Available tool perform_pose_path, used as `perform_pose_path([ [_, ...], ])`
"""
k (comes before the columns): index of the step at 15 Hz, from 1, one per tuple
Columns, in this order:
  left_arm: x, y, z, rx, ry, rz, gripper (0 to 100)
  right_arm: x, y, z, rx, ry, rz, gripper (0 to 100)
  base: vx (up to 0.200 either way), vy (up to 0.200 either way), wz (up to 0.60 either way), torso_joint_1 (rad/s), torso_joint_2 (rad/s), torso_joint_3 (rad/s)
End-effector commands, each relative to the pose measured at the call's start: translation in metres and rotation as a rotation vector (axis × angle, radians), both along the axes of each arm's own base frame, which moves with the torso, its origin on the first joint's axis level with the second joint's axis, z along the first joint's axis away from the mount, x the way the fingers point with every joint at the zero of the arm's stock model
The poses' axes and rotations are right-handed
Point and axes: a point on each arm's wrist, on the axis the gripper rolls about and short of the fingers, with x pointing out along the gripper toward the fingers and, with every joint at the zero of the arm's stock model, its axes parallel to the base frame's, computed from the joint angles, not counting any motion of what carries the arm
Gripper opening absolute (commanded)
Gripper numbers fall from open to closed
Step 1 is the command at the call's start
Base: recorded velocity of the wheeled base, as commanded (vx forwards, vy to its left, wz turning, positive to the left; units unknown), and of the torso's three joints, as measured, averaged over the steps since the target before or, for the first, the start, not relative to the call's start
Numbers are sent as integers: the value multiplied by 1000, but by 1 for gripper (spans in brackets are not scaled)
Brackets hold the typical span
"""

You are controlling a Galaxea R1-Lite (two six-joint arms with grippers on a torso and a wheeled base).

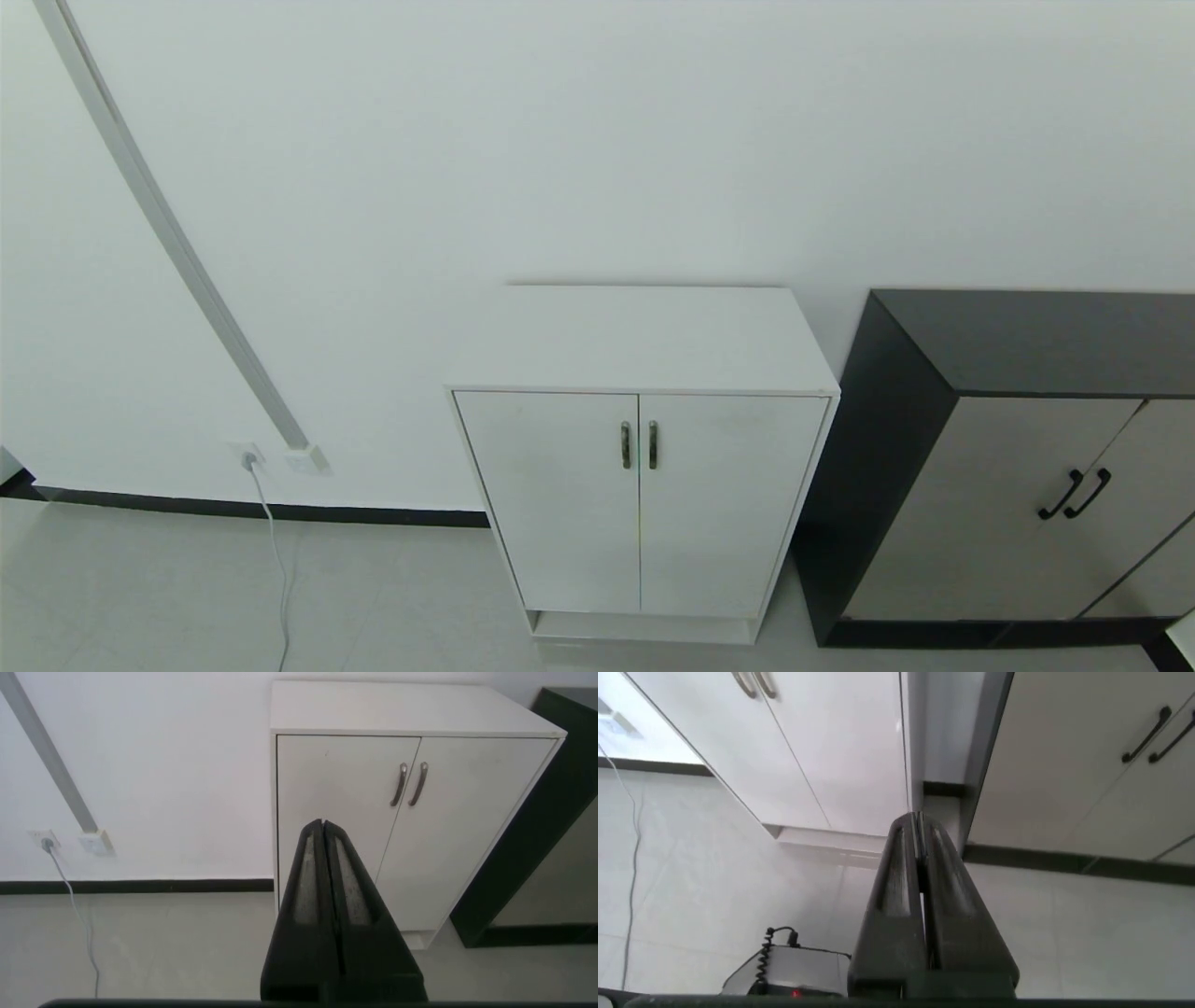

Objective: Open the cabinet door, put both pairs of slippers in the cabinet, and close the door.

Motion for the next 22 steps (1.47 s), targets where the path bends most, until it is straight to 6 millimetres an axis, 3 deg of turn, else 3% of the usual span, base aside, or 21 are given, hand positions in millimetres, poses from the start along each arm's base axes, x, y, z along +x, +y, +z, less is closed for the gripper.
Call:
perform_pose_path([
  [1, 0, 0, 0, -1, 0, 0, 0, -4, -1, 0, -6, -47, 11, 0, 0, 0, 0, 0, 0, 0],
  [10, 0, 0, 0, -1, 0, 0, 0, -16, -2, -1, 15, -210, -6, 0, 0, 0, 0, 0, 0, 0],
  [17, 0, 0, 0, 1, 0, 0, 0, -14, -1, -1, 0, -175, -113, 0, 0, 0, 0, 0, 0, 0],
  [22, 0, 0, 0, 1, 0, 0, 0, -21, -1, -2, 5, -269, -138, 0, 0, 0, 0, 0, 0, 0],
])
